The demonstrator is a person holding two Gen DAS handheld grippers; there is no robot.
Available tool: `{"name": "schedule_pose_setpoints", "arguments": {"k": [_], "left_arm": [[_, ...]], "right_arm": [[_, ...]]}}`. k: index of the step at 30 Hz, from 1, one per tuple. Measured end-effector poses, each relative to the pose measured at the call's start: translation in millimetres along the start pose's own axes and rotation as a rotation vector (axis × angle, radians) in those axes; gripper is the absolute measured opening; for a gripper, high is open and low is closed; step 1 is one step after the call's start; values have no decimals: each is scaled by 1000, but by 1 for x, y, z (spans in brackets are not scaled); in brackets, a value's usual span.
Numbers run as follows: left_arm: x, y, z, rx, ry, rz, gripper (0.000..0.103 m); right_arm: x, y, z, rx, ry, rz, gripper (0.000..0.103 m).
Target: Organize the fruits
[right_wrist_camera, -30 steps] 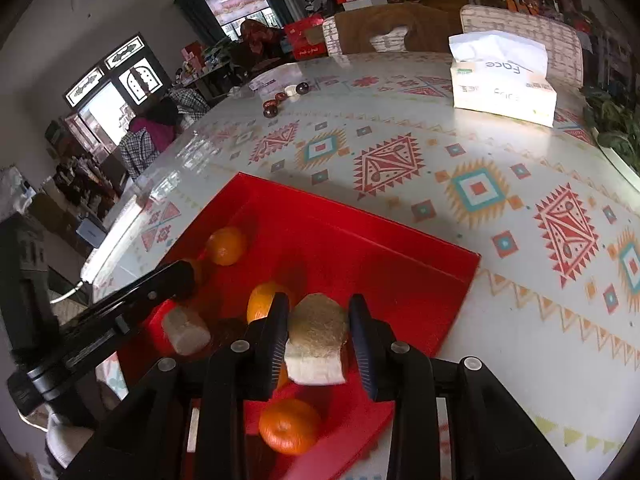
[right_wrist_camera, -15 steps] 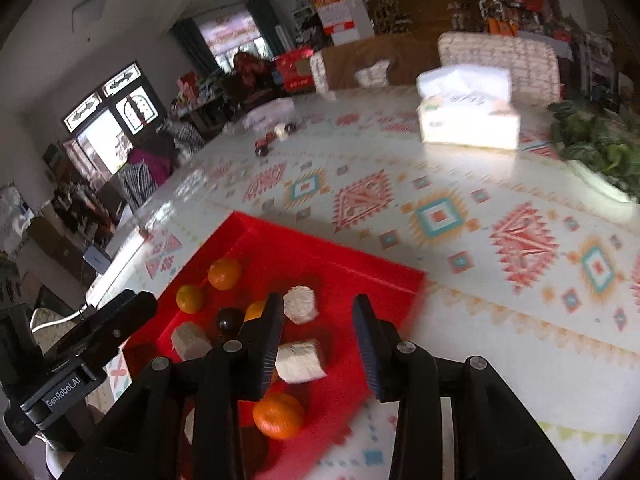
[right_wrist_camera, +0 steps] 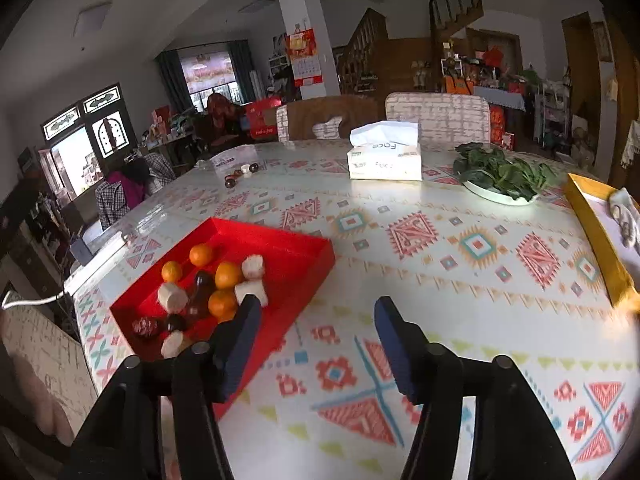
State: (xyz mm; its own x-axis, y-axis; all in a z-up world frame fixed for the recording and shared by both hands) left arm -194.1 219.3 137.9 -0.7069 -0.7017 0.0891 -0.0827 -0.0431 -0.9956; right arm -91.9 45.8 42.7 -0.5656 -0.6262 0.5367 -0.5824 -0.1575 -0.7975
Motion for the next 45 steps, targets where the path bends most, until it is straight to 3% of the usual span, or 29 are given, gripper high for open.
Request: {"name": "schedule_pose_setpoints", "arguments": {"k": [3, 12, 16, 45], "left_arm": [[-3, 12, 13, 7, 68, -89, 103], [-3, 49, 45, -71, 132, -273, 103], [-2, 58, 55, -88, 161, -300, 103], [-20, 87, 62, -105, 180, -424, 103]], "right_arm": [[8, 13, 0, 3, 23, -1, 70], [23, 35, 11, -3, 86, -8, 74], [23, 39, 11, -4, 89, -11, 75], [6, 48, 0, 57, 122, -59, 80]]}}
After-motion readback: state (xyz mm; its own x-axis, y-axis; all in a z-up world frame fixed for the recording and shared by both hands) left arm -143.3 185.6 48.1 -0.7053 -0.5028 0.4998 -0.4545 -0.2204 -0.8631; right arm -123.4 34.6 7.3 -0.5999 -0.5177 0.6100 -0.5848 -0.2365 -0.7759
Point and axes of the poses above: each gripper's, at about its wrist camera, not at the fingertips, and x roughly against the way its jaws point, z to its right, y to its underside, the point moved 8 cm from there along -x, roughly the way its jaws point, and after that the axes turned 10 degrees about -y, right-handed, at the moved point
